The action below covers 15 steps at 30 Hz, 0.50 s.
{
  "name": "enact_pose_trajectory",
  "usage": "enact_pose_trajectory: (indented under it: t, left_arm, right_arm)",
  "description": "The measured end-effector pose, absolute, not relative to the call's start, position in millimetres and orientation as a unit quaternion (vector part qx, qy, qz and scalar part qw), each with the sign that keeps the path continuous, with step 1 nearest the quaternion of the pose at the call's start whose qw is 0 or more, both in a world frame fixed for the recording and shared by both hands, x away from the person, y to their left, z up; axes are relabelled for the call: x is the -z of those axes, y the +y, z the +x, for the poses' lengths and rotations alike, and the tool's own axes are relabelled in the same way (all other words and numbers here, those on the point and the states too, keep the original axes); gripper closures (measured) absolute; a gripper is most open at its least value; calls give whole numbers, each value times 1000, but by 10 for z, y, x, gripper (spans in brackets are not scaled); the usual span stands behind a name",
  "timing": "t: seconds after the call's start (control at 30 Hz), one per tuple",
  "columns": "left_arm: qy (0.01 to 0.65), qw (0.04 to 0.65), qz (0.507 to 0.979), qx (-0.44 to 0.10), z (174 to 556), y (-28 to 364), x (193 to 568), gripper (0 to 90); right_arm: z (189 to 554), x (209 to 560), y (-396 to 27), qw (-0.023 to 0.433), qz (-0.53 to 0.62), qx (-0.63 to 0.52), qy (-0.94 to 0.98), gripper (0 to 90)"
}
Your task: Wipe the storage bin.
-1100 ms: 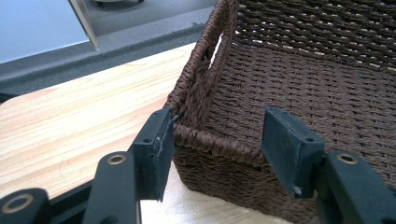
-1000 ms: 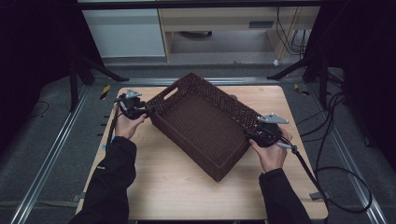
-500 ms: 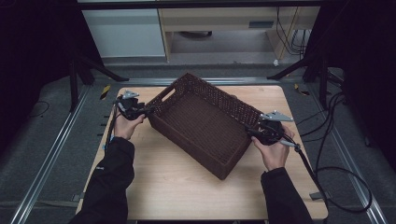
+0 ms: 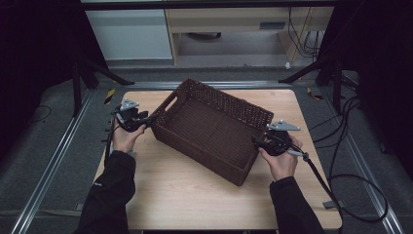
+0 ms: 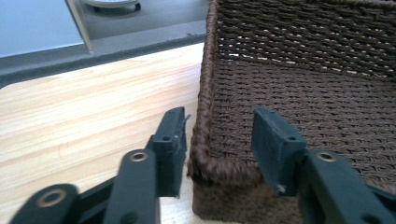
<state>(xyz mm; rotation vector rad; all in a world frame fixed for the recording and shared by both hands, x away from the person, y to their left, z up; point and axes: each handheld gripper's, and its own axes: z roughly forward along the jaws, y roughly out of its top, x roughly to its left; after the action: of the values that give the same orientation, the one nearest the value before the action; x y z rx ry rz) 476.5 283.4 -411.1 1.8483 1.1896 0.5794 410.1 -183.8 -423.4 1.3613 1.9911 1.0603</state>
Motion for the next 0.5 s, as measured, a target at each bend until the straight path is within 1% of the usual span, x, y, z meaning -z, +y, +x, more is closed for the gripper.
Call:
enact_pose_trajectory:
  t: [0.1,0.13,0.3,0.5]
  left_arm:
    - [473,404,751,-220,4798,2820,4162,624]
    - [472,408,751,-218,4798,2822,4179,646]
    - [474,412,750,-208,4720,2847,4171,656]
    - [473,411,751,-208,4491,2834,4157,640]
  right_arm:
    - [4157,4242,-1864,251,498,-391,732,415]
    - [4168,4241,-1872,252,497,-391,733,417]
    - [4122,4179,-1899,246,497,-407,726,398]
    - [3967,4140,-1880,244,481,-404,739,397]
